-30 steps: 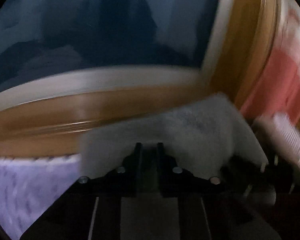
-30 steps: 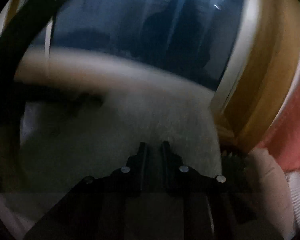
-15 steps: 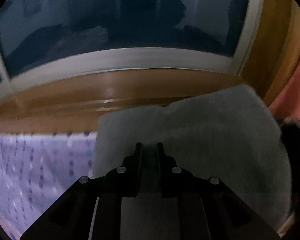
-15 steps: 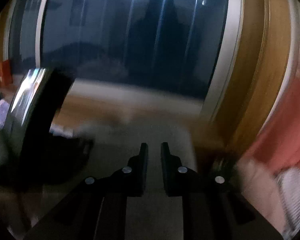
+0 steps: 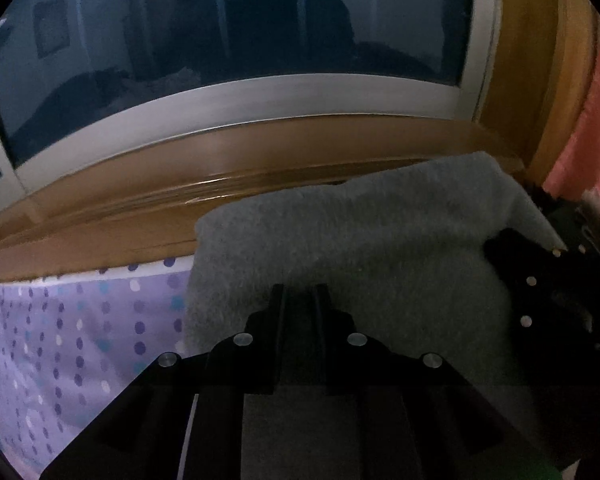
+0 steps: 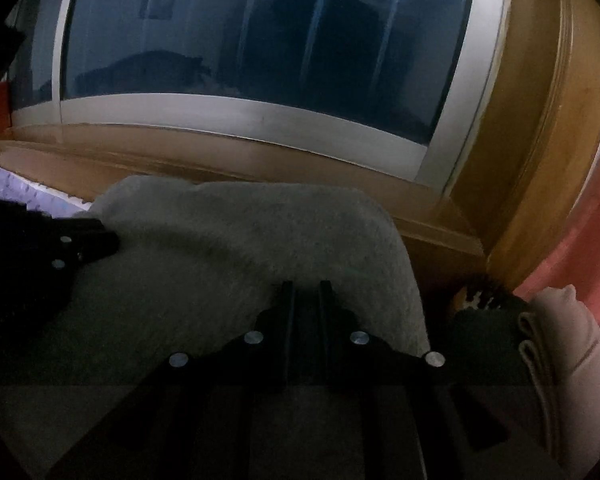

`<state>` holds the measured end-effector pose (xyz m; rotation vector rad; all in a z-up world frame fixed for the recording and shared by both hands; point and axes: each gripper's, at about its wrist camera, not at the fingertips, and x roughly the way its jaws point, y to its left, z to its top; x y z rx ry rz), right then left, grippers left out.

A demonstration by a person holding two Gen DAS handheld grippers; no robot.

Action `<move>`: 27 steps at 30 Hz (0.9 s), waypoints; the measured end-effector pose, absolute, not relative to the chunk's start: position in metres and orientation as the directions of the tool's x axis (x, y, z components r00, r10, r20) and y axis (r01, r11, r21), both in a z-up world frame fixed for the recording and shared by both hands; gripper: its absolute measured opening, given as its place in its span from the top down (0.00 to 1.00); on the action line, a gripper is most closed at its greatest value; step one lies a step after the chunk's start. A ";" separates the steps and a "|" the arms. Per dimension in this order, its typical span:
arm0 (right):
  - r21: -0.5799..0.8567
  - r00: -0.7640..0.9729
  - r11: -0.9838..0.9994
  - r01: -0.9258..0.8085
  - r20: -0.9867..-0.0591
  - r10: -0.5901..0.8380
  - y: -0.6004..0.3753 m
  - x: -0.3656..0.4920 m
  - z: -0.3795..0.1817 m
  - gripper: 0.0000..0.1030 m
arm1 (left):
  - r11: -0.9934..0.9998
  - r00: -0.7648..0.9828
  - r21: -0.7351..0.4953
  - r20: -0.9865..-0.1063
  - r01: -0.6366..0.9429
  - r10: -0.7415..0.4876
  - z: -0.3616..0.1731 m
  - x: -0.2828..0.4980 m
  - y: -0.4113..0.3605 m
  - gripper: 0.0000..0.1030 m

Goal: Fold clothes

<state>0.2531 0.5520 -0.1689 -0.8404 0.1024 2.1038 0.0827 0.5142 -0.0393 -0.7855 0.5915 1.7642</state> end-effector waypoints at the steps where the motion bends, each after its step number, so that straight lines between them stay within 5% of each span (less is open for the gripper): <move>1: -0.219 -0.413 -0.636 -0.740 -0.598 0.687 0.548 0.252 -0.171 0.92 | -0.311 -0.215 0.013 -0.750 -0.950 0.625 -0.040 0.080 0.513 0.86; 12: -0.256 -0.332 -0.586 -0.769 -0.623 0.708 0.524 0.238 -0.119 0.92 | -0.318 -0.247 0.044 -0.732 -0.947 0.635 -0.040 0.072 0.499 0.89; 16: -0.202 -0.280 -0.567 -0.798 -0.709 0.647 0.555 0.236 -0.131 0.92 | -0.312 -0.236 0.033 -0.730 -0.949 0.641 -0.040 0.066 0.496 0.89; 20: -0.316 -0.259 -0.569 -0.759 -0.656 0.709 0.554 0.236 -0.168 0.92 | -0.310 -0.255 0.060 -0.723 -0.949 0.642 -0.038 0.070 0.492 0.89; 27: -0.275 -0.287 -0.575 -0.771 -0.656 0.698 0.547 0.242 -0.153 0.90 | -0.299 -0.284 0.104 -0.698 -0.948 0.657 -0.028 0.074 0.487 0.89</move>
